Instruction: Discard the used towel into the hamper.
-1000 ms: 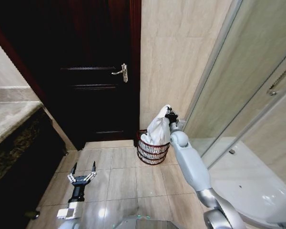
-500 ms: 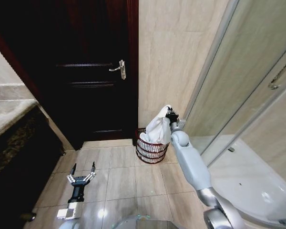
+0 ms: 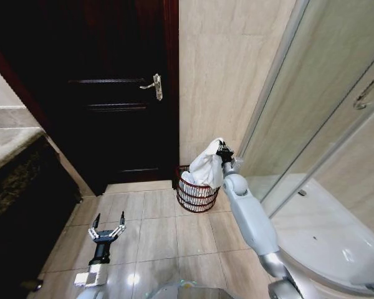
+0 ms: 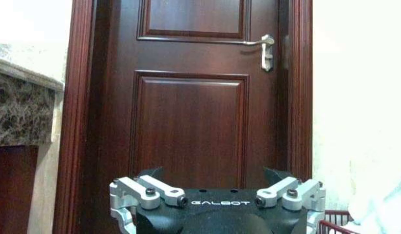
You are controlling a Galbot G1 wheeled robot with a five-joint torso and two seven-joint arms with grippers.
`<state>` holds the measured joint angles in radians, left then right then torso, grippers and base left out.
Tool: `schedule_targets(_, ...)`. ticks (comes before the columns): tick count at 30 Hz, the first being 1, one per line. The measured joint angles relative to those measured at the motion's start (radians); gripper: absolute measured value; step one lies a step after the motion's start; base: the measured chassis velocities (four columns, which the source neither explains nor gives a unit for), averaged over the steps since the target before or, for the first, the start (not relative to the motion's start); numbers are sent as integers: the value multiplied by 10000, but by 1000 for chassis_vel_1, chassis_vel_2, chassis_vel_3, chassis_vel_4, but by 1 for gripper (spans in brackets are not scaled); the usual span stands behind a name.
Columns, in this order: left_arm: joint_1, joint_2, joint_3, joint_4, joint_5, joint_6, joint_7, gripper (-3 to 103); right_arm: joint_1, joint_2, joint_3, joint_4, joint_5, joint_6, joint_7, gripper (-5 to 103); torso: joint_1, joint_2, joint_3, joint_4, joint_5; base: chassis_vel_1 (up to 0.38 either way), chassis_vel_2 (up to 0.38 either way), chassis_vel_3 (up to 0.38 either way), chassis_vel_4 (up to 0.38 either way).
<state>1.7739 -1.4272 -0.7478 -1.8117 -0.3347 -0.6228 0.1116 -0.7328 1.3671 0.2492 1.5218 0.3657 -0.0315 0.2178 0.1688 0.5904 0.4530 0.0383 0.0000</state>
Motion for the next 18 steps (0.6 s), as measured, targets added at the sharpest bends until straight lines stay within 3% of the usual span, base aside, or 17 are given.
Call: schedule_targets(18,31,-167,32,22,218,-26,47,100,-1079,-43,294,1236,-183,-316,-115,2,-316,-775,-454,0,0,0,0,0,0)
